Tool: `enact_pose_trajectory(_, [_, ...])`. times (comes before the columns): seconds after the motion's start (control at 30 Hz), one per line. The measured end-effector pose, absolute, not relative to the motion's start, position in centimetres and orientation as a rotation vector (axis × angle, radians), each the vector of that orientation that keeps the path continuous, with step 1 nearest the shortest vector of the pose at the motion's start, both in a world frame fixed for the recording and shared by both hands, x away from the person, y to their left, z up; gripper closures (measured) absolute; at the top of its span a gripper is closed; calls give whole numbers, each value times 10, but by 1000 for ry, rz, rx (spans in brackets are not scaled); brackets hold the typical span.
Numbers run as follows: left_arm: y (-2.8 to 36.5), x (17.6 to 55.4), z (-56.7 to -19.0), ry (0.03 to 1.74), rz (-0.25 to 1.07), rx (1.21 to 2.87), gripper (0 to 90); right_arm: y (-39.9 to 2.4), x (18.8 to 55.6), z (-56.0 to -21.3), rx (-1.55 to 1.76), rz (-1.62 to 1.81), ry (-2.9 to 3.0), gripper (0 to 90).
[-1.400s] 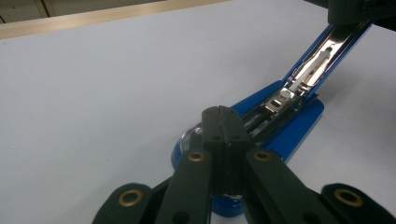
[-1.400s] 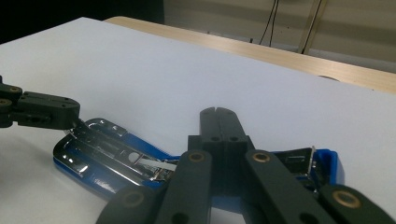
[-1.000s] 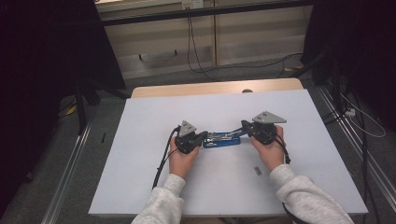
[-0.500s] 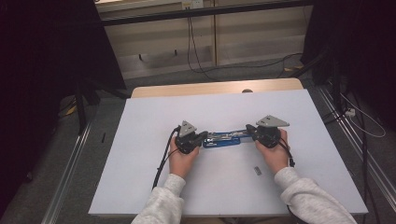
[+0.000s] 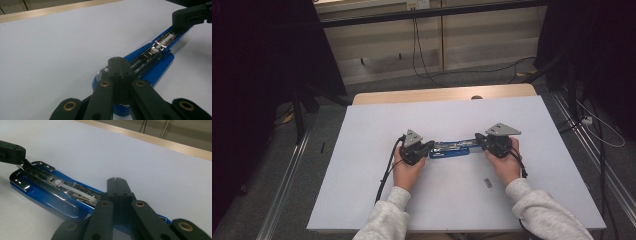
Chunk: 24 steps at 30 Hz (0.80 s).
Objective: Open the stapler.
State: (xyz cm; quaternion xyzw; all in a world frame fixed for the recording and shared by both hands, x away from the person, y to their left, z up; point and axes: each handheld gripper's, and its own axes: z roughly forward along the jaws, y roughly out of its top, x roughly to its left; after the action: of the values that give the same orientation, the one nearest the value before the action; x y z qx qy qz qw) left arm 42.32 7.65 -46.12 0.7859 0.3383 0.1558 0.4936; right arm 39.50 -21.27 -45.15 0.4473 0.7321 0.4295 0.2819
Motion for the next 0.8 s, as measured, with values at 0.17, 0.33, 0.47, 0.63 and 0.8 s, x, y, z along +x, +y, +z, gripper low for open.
enact_pose_trajectory(0.17, [76, 423, -461, 815, 385, 1910, 900, -212, 395, -451, 1201, 1157, 1962, 900])
enact_pose_trajectory(0.33, [78, 422, -459, 810, 367, 1859, 900, -209, 395, -450, 1180, 1165, 1983, 900])
enact_pose_trajectory(0.47, [78, 423, -458, 813, 355, 1853, 900, -206, 395, -447, 1169, 1170, 1992, 900])
enact_pose_trajectory(0.63, [78, 422, -457, 817, 332, 1846, 849, -203, 394, -442, 1148, 1176, 2003, 900])
enact_pose_trajectory(0.8, [79, 422, -454, 821, 343, 1839, 763, -203, 393, -441, 1149, 1177, 2009, 879])
